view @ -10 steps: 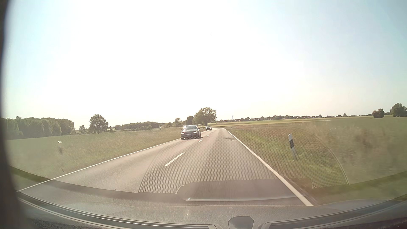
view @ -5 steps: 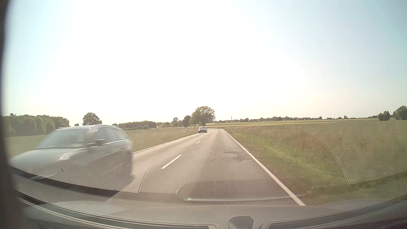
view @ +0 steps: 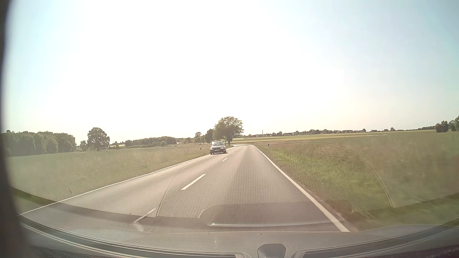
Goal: Follow the waypoints while adhering to traffic rules and regulations
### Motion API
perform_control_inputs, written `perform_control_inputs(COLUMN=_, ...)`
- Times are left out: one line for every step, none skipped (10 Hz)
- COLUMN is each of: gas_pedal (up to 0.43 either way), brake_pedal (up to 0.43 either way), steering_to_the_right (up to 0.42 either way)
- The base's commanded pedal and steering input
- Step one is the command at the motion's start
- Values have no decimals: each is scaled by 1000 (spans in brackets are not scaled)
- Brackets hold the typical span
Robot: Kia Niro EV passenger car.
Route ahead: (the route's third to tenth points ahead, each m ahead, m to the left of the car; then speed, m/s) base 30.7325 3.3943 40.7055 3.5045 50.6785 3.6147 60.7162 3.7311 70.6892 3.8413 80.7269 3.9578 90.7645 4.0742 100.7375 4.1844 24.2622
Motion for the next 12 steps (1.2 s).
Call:
perform_control_inputs(gas_pedal=157, brake_pedal=6, steering_to_the_right=1)
perform_control_inputs(gas_pedal=157, brake_pedal=6, steering_to_the_right=1)
perform_control_inputs(gas_pedal=157, brake_pedal=6, steering_to_the_right=0)
perform_control_inputs(gas_pedal=150, brake_pedal=6, steering_to_the_right=1)
perform_control_inputs(gas_pedal=150, brake_pedal=6, steering_to_the_right=1)
perform_control_inputs(gas_pedal=150, brake_pedal=6, steering_to_the_right=1)
perform_control_inputs(gas_pedal=157, brake_pedal=6, steering_to_the_right=1)
perform_control_inputs(gas_pedal=157, brake_pedal=6, steering_to_the_right=1)
perform_control_inputs(gas_pedal=157, brake_pedal=6, steering_to_the_right=1)
perform_control_inputs(gas_pedal=157, brake_pedal=6, steering_to_the_right=1)
perform_control_inputs(gas_pedal=157, brake_pedal=6, steering_to_the_right=1)
perform_control_inputs(gas_pedal=157, brake_pedal=6, steering_to_the_right=1)
